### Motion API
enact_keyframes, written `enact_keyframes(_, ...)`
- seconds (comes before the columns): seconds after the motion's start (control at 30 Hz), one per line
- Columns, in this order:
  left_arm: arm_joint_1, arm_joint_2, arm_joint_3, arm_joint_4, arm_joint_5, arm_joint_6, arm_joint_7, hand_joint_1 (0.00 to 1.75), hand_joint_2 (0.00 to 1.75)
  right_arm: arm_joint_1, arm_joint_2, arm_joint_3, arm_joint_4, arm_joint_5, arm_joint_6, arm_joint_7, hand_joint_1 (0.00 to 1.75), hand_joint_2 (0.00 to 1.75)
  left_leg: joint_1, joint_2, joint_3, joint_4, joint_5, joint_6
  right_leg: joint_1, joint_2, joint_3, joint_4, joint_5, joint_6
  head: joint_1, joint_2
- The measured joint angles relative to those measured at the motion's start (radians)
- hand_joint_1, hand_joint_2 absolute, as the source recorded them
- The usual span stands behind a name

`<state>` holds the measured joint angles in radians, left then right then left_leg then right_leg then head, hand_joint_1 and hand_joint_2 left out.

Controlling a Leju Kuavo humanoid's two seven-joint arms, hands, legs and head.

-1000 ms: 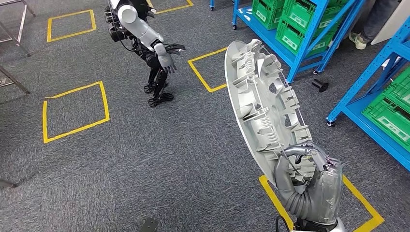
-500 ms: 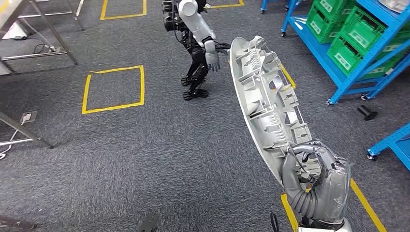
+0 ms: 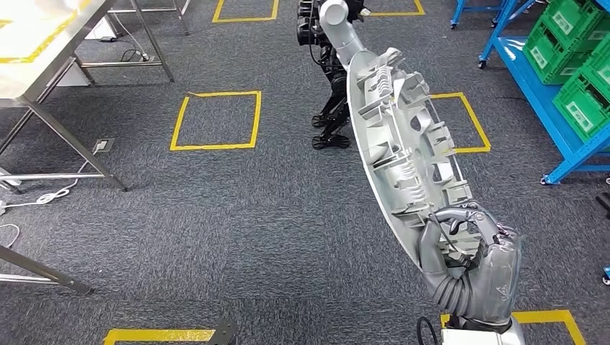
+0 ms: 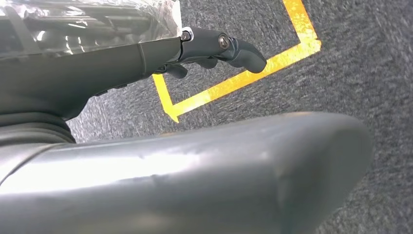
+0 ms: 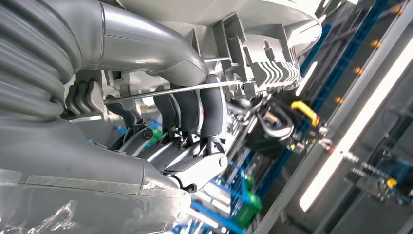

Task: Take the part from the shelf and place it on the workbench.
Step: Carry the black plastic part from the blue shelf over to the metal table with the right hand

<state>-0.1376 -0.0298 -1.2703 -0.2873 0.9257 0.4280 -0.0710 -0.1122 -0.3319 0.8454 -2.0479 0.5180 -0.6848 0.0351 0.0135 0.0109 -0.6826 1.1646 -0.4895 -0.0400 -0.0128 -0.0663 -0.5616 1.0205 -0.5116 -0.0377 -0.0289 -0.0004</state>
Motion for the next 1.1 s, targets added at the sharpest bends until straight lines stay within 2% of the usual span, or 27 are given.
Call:
enact_keyframes(0.07,-0.003,0.000,0.000,0.000,-0.003,0.000,0.000,0.00,1.75,0.000,0.000,0.000,0.000,0.000,0.000,0.000,1.75,1.75,-0.011,0.044,0.061,-0.112,0.035,0.013,0.005,-0.021,0.007,0.001,-0.007,0.009,-0.004,0.000)
enact_keyframes(0.1,-0.005,0.000,0.000,0.000,-0.004,0.000,0.001,0.00,1.75,0.000,0.000,0.000,0.000,0.000,0.000,0.000,1.75,1.75,-0.018,0.058,0.074,-0.137,0.037,0.021,0.007,-0.032,0.008,0.001,-0.010,0.013,-0.004,0.000)
enact_keyframes(0.13,-0.005,0.000,0.000,-0.001,-0.005,-0.001,0.002,0.00,1.75,-0.001,0.000,0.000,0.000,0.000,0.000,0.000,1.75,1.75,-0.023,0.058,0.076,-0.143,0.033,0.029,0.009,-0.043,0.009,0.001,-0.012,0.019,-0.004,0.000)
enact_keyframes(0.17,-0.004,0.001,0.000,-0.001,-0.005,-0.001,0.004,0.00,1.75,-0.002,0.000,-0.001,0.000,0.000,0.000,0.000,1.75,1.75,-0.024,0.047,0.074,-0.147,0.034,0.037,0.008,-0.054,0.012,-0.001,-0.013,0.024,-0.004,0.000)
enact_keyframes(0.2,-0.002,0.001,0.000,-0.001,-0.006,-0.001,0.005,0.00,1.75,-0.003,-0.001,-0.001,0.000,0.000,0.000,0.000,1.75,1.75,-0.023,0.036,0.075,-0.151,0.036,0.043,0.006,-0.052,0.014,0.001,-0.018,0.029,-0.004,0.000)
enact_keyframes(0.23,0.000,0.002,0.000,-0.001,-0.006,-0.001,0.006,0.00,1.75,-0.003,-0.001,-0.001,0.000,0.000,0.000,0.000,1.75,1.75,-0.021,0.024,0.077,-0.156,0.038,0.049,0.003,-0.035,0.011,0.012,-0.029,0.034,-0.003,0.000)
enact_keyframes(0.27,-0.001,0.002,0.000,-0.001,-0.007,-0.001,0.007,0.00,1.75,-0.003,-0.001,-0.001,0.000,0.000,0.001,0.000,1.75,1.75,-0.018,0.012,0.079,-0.161,0.040,0.055,0.001,-0.008,-0.002,0.044,-0.049,0.037,0.000,0.000)
enact_keyframes(0.3,-0.003,0.002,0.000,-0.001,-0.008,0.000,0.007,0.00,1.75,-0.003,-0.002,-0.001,0.000,0.000,0.001,0.000,1.75,1.75,-0.015,0.000,0.081,-0.163,0.042,0.060,-0.001,0.025,-0.029,0.097,-0.077,0.038,0.005,0.000)
enact_keyframes(0.33,-0.005,0.001,0.000,-0.001,-0.010,0.000,0.008,0.00,1.75,-0.002,-0.002,-0.001,0.000,0.001,0.001,0.000,1.75,1.75,-0.015,-0.012,0.080,-0.163,0.041,0.062,-0.002,0.047,-0.064,0.165,-0.107,0.039,0.010,0.000)
enact_keyframes(0.37,-0.006,0.001,0.000,-0.002,-0.012,0.000,0.008,0.00,1.75,-0.001,-0.003,-0.001,0.000,0.001,0.001,0.000,1.75,1.75,-0.015,-0.026,0.080,-0.162,0.041,0.064,-0.002,0.058,-0.101,0.230,-0.128,0.039,0.014,0.000)
enact_keyframes(0.4,-0.006,0.001,0.000,-0.002,-0.014,0.000,0.009,0.00,1.75,0.001,-0.004,-0.001,0.000,0.001,0.001,0.000,1.75,1.75,-0.015,-0.041,0.081,-0.161,0.041,0.064,-0.002,0.062,-0.129,0.273,-0.133,0.040,0.016,0.000)
enact_keyframes(0.43,-0.005,0.000,0.000,-0.002,-0.015,0.000,0.009,0.00,1.75,0.002,-0.004,-0.001,0.000,0.001,0.001,0.001,1.75,1.75,-0.014,-0.056,0.081,-0.160,0.040,0.063,-0.002,0.063,-0.141,0.280,-0.118,0.040,0.017,0.000)
enact_keyframes(0.47,-0.005,0.000,0.000,-0.002,-0.015,0.001,0.009,0.00,1.75,0.003,-0.005,-0.001,0.000,0.001,0.001,0.001,1.75,1.75,-0.014,-0.071,0.082,-0.157,0.039,0.062,-0.004,0.066,-0.133,0.247,-0.085,0.040,0.018,0.000)
enact_keyframes(0.5,-0.005,0.000,0.000,-0.002,-0.015,0.001,0.010,0.00,1.75,0.003,-0.005,-0.001,0.000,0.001,0.001,0.001,1.75,1.75,-0.012,-0.087,0.082,-0.153,0.037,0.059,-0.006,0.076,-0.111,0.184,-0.041,0.040,0.019,0.000)
enact_keyframes(0.57,-0.006,0.000,0.000,-0.003,-0.017,0.001,0.010,0.00,1.75,0.003,-0.006,-0.001,0.000,0.002,0.001,0.001,1.75,1.75,-0.011,-0.115,0.076,-0.141,0.032,0.050,-0.011,0.118,-0.064,0.068,0.010,0.039,0.022,0.000)
enact_keyframes(0.6,-0.006,0.000,0.000,-0.003,-0.018,0.001,0.010,0.00,1.75,0.003,-0.007,-0.001,-0.001,0.002,0.001,0.001,1.75,1.75,-0.009,-0.126,0.072,-0.137,0.031,0.044,-0.012,0.133,-0.051,0.037,0.016,0.038,0.022,0.000)
enact_keyframes(0.63,-0.005,0.000,-0.001,-0.003,-0.019,0.001,0.011,0.00,1.75,0.003,-0.008,-0.001,-0.001,0.003,0.000,0.001,1.75,1.75,-0.007,-0.137,0.067,-0.135,0.031,0.038,-0.011,0.139,-0.047,0.029,0.011,0.035,0.023,0.000)
enact_keyframes(0.7,-0.001,0.001,-0.001,-0.004,-0.021,0.001,0.012,0.00,1.75,0.003,-0.008,-0.001,-0.002,0.004,0.000,0.001,1.75,1.75,-0.002,-0.149,0.061,-0.136,0.033,0.027,-0.008,0.120,-0.043,0.023,0.013,0.025,0.022,0.000)
enact_keyframes(0.73,0.001,0.001,-0.002,-0.004,-0.022,0.001,0.013,0.00,1.75,0.003,-0.008,-0.001,-0.002,0.005,0.000,0.001,1.75,1.75,-0.003,-0.136,0.056,-0.127,0.026,0.022,-0.008,0.108,-0.039,0.019,0.014,0.018,0.020,0.000)
enact_keyframes(0.77,0.001,0.001,-0.002,-0.004,-0.022,0.001,0.014,0.00,1.75,0.005,-0.009,-0.001,-0.003,0.006,0.000,0.001,1.75,1.75,-0.005,-0.111,0.045,-0.102,0.011,0.017,-0.009,0.095,-0.034,0.014,0.015,0.012,0.017,0.000)
enact_keyframes(0.83,-0.001,0.001,-0.002,-0.004,-0.022,0.001,0.013,0.00,1.75,0.007,-0.009,-0.001,-0.005,0.009,0.000,0.001,1.75,1.75,-0.006,-0.049,-0.002,0.005,-0.043,0.011,-0.006,0.068,-0.024,0.008,0.013,0.003,0.009,0.000)
enact_keyframes(0.9,-0.002,0.001,-0.002,-0.005,-0.022,0.001,0.013,0.00,1.75,0.007,-0.009,-0.001,-0.006,0.010,0.000,0.001,1.75,1.75,-0.003,-0.026,-0.054,0.118,-0.083,0.007,-0.003,0.040,-0.019,0.008,0.008,-0.001,0.005,0.000)
enact_keyframes(0.93,-0.001,0.001,-0.002,-0.005,-0.022,0.001,0.013,0.00,1.75,0.007,-0.009,-0.001,-0.006,0.010,0.000,0.001,1.75,1.75,-0.002,-0.023,-0.060,0.132,-0.080,0.006,-0.002,0.027,-0.017,0.008,0.005,0.000,0.004,0.000)
enact_keyframes(0.97,0.000,0.001,-0.002,-0.005,-0.022,0.001,0.013,0.00,1.75,0.007,-0.009,-0.001,-0.006,0.011,0.000,0.001,1.75,1.75,-0.002,-0.020,-0.047,0.107,-0.059,0.008,-0.001,0.015,-0.014,0.008,0.002,0.001,0.003,0.000)
enact_keyframes(1.0,0.001,0.001,-0.002,-0.005,-0.022,0.001,0.013,0.00,1.75,0.008,-0.009,-0.001,-0.006,0.011,0.001,0.001,1.75,1.75,-0.003,-0.012,-0.016,0.048,-0.024,0.010,-0.001,0.003,-0.009,0.008,-0.002,0.003,0.001,0.000)
enact_keyframes(1.07,-0.002,0.001,-0.002,-0.005,-0.022,0.001,0.012,0.00,1.75,0.008,-0.009,-0.001,-0.006,0.011,0.001,0.001,1.75,1.75,-0.013,0.036,0.050,-0.080,0.023,0.021,0.003,-0.019,0.000,0.008,-0.009,0.010,-0.003,0.000)
enact_keyframes(1.1,-0.003,0.001,-0.002,-0.005,-0.022,0.001,0.012,0.00,1.75,0.008,-0.009,-0.001,-0.007,0.011,0.001,0.001,1.75,1.75,-0.020,0.058,0.069,-0.117,0.031,0.029,0.005,-0.030,0.002,0.008,-0.012,0.014,-0.004,0.000)
